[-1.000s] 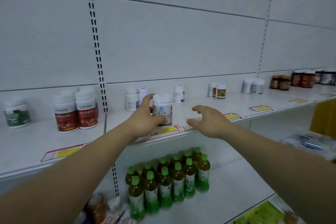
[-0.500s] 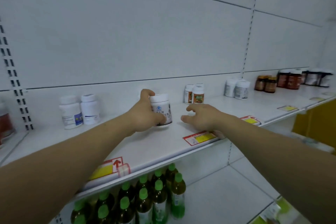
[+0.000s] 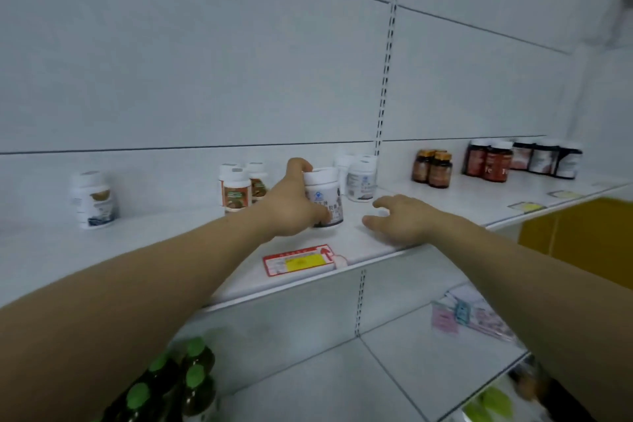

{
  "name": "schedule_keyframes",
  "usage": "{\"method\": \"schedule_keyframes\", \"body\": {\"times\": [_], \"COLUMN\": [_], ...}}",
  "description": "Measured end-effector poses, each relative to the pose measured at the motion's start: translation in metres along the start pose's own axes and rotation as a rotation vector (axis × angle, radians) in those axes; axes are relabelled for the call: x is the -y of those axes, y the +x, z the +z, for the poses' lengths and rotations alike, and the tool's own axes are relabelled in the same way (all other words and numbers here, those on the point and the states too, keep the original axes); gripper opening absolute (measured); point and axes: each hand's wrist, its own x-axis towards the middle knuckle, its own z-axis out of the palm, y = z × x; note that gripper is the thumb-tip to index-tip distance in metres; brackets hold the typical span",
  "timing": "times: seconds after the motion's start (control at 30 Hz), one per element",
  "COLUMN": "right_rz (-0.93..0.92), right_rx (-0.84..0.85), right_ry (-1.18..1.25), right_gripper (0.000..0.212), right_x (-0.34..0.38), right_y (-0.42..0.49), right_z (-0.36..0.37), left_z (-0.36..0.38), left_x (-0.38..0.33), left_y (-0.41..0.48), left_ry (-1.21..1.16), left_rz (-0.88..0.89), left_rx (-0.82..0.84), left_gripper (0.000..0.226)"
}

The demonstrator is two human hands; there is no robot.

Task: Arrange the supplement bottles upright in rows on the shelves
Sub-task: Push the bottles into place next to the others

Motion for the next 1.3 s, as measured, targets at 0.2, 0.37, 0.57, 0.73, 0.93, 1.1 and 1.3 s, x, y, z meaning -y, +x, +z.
{"method": "schedule_keyframes", "body": {"times": [0.2, 0.37, 0.57, 0.73, 0.93, 1.1, 1.3], "right_rz": [-0.123, -0.09, -0.037, -0.189, -0.317, -0.343, -0.346], "right_rx": [0.091, 0.085, 0.143, 0.227, 0.239, 0.232, 0.214], "right_ry": [-0.067, 0.003, -0.072, -0.108, -0.116, -0.121, -0.121], "right_gripper": [0.076, 0.075, 0.089, 0.096, 0.094, 0.091, 0.088], "right_x": [-0.052, -0.094, -0.149, -0.166, -0.174, -0.175, -0.173], "right_y": [0.022, 0.07, 0.113, 0.14, 0.156, 0.153, 0.151], "right_z": [0.003, -0.016, -0.019, -0.017, -0.001, 0.0, 0.0], "left_z": [0.065, 0.08, 0.11, 0.139, 0.161, 0.167, 0.175], "left_x": [-0.03, -0.043, -0.051, -0.048, -0.048, -0.054, -0.047], "left_y": [0.053, 0.083, 0.113, 0.129, 0.147, 0.164, 0.171], "left_ry": [0.041, 0.092, 0.288, 0.547, 0.875, 0.868, 0.785], "left_rz": [-0.032, 0.064, 0.155, 0.168, 0.044, -0.178, -0.142], "left_rx": [-0.015, -0.088, -0.069, -0.17, -0.364, -0.371, -0.442], "left_gripper": [0.073, 0.07, 0.065, 0.068, 0.08, 0.082, 0.072]}}
